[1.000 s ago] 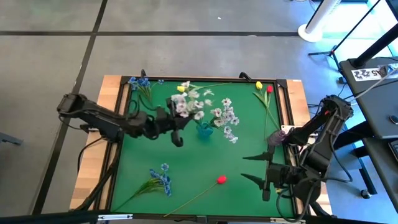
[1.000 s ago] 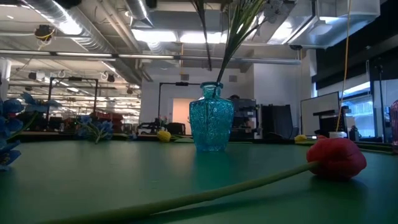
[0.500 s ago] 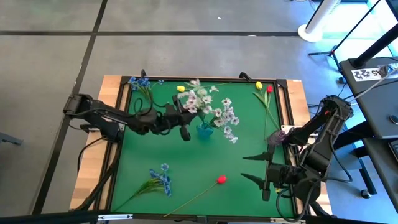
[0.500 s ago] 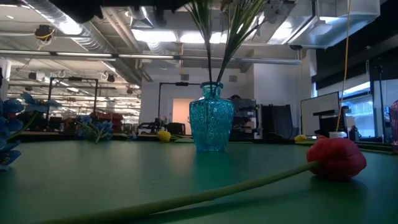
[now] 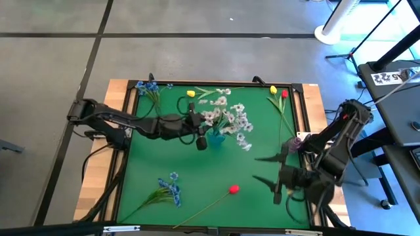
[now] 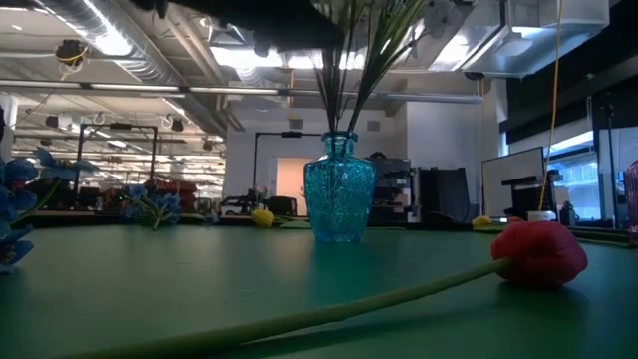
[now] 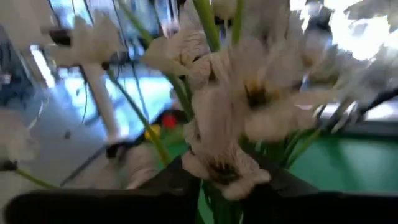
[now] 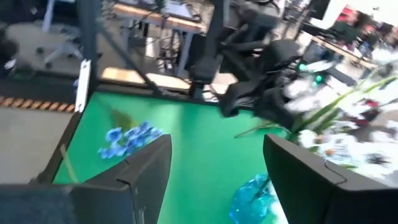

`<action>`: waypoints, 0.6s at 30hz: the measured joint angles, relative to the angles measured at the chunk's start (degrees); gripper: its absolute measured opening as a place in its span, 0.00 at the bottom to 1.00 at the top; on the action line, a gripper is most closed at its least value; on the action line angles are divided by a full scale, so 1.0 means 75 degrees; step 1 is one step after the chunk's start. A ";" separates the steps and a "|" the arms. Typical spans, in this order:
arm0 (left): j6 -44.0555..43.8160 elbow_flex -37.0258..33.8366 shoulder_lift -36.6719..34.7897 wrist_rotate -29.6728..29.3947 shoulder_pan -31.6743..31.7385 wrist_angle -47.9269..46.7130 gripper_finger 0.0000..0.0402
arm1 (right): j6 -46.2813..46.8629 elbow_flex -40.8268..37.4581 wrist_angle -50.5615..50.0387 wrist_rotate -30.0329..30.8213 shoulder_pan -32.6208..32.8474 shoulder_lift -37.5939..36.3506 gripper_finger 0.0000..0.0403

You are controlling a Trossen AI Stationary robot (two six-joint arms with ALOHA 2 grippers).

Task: Sort flowers into vase by color
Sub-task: Put the white flowers into the blue vase

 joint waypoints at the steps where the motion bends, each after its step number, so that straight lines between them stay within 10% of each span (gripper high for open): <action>1: -0.0011 0.0230 -0.0040 0.0002 -0.0003 -0.0527 0.26 | 0.0008 0.0063 -0.0028 0.0002 -0.0147 -0.0075 0.63; 18: -0.1208 0.4441 -0.0132 -0.0895 -0.1365 -0.9376 0.41 | 0.0299 0.0795 -0.1774 -0.0094 -0.3492 -0.1481 0.63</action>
